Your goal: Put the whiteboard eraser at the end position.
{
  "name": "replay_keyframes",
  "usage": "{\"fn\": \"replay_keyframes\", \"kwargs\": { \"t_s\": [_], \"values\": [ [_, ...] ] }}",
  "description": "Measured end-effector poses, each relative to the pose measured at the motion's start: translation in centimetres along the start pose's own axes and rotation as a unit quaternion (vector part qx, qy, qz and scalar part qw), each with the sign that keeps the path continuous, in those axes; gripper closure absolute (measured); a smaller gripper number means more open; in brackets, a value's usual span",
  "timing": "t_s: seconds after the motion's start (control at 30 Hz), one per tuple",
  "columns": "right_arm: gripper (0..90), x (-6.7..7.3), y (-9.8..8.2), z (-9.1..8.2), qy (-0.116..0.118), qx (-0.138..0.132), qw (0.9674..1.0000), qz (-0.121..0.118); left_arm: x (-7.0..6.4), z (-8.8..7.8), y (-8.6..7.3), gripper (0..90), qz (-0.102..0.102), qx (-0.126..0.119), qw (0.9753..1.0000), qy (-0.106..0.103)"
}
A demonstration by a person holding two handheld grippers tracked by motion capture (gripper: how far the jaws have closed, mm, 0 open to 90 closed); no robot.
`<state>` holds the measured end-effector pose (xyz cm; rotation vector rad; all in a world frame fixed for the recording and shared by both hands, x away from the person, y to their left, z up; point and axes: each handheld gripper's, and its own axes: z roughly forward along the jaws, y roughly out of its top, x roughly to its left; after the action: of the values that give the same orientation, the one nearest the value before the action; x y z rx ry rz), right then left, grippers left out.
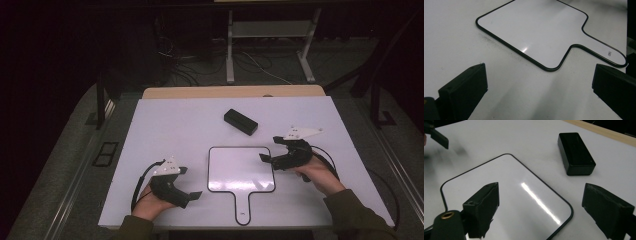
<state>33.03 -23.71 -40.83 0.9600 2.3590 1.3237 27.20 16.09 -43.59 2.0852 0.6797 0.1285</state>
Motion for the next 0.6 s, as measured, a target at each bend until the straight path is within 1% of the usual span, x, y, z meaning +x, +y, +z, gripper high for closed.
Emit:
{"fn": "replay_keyframes", "kwargs": {
  "t_s": [0.07,0.1,0.27,0.47,0.57,0.6],
  "values": [
    [12.9,0.3,-0.4,-0.3,-0.001,-0.004,1.0,-0.005,0.0,0.0,0.0,0.0,0.0,0.0,1.0,0.0],
    [12.9,0.5,-0.7,-0.5,0.001,-0.004,1.0,-0.002,0.0,0.0,0.0,0.0,0.0,-0.001,1.0,0.0],
    [12.9,1.1,-2.0,-1.2,0.008,-0.004,1.0,-0.003,-0.1,-0.1,0.1,0.0,0.002,-0.003,1.0,0.0],
    [12.9,1.3,-3.7,-2.1,0.008,0.002,1.0,0.003,-0.1,-0.1,0.1,0.0,0.001,-0.003,1.0,0.0],
    [12.9,1.3,-4.5,-2.6,0.01,0.0,0.9999,0.007,-0.1,-0.1,0.1,0.0,0.0,-0.004,1.0,0.0],
    [12.9,1.3,-4.7,-2.7,0.01,-0.001,0.9999,0.012,-0.1,-0.1,0.1,0.0,0.0,-0.003,1.0,0.0]
  ]
}}
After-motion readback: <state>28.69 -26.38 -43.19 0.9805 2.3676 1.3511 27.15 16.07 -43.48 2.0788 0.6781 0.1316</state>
